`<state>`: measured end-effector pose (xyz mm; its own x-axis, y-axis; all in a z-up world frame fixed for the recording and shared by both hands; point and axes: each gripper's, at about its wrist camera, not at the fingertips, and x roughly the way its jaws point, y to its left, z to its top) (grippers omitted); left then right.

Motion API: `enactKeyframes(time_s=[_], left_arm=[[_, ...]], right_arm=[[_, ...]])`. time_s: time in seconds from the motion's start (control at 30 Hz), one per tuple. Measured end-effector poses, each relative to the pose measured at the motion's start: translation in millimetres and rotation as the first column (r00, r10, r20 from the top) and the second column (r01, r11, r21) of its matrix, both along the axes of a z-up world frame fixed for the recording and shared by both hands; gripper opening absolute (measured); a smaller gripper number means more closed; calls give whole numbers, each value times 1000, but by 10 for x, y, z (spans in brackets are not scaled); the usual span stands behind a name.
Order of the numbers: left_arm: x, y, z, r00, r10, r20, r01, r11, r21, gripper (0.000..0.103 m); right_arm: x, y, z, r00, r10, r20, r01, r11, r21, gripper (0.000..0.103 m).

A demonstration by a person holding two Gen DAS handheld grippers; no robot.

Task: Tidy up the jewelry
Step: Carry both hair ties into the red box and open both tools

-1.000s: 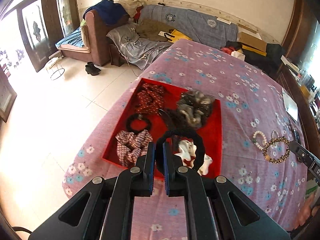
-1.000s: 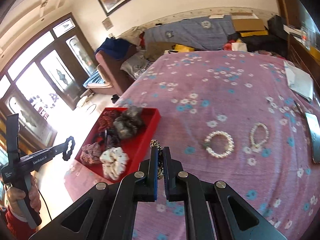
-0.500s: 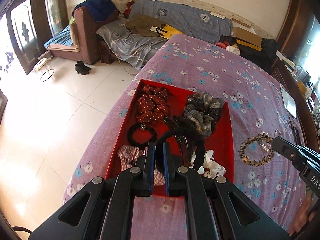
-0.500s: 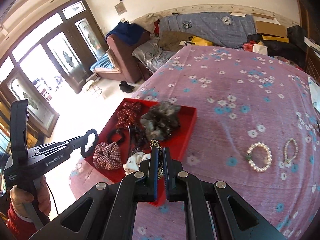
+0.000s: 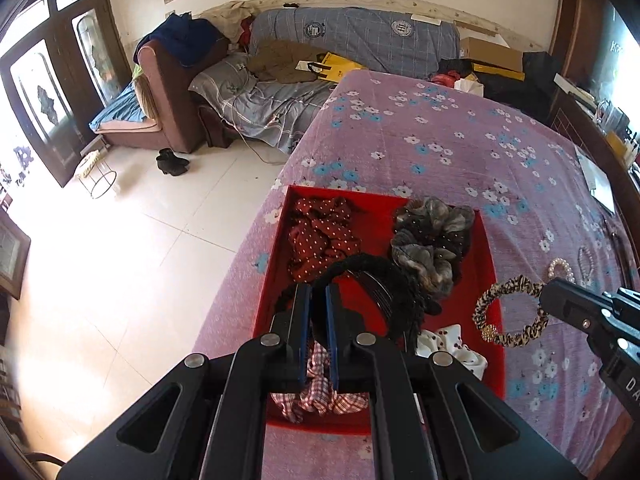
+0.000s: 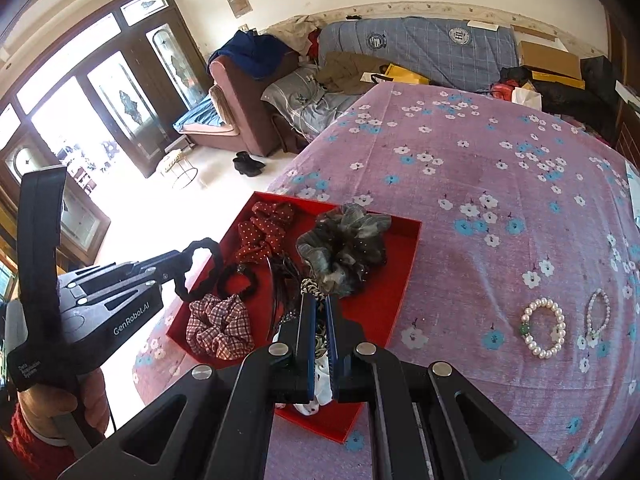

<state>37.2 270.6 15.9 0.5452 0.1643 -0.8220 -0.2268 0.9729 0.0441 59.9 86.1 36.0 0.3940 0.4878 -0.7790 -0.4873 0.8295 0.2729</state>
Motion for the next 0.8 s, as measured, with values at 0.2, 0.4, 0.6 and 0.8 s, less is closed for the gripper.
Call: enactKeyframes(time_s=[0.2, 0.4, 0.6, 0.8], left_arm=[[68, -17, 39, 1000, -14, 10, 14, 1000, 15, 7], [163, -36, -10, 1000, -28, -1, 28, 1000, 12, 7], [348, -59, -84, 999, -47, -24, 48, 999, 18, 7], [591, 15, -188, 998, -59, -31, 58, 998, -9, 7]], right_arm=[[-19, 48, -28, 1000, -4, -1, 4, 1000, -5, 6], [6, 25, -70, 1000, -20, -11, 20, 1000, -11, 6], [85, -15, -118, 999, -36, -37, 36, 999, -11, 6], [115, -17, -229, 997, -48, -59, 48, 999, -7, 6]])
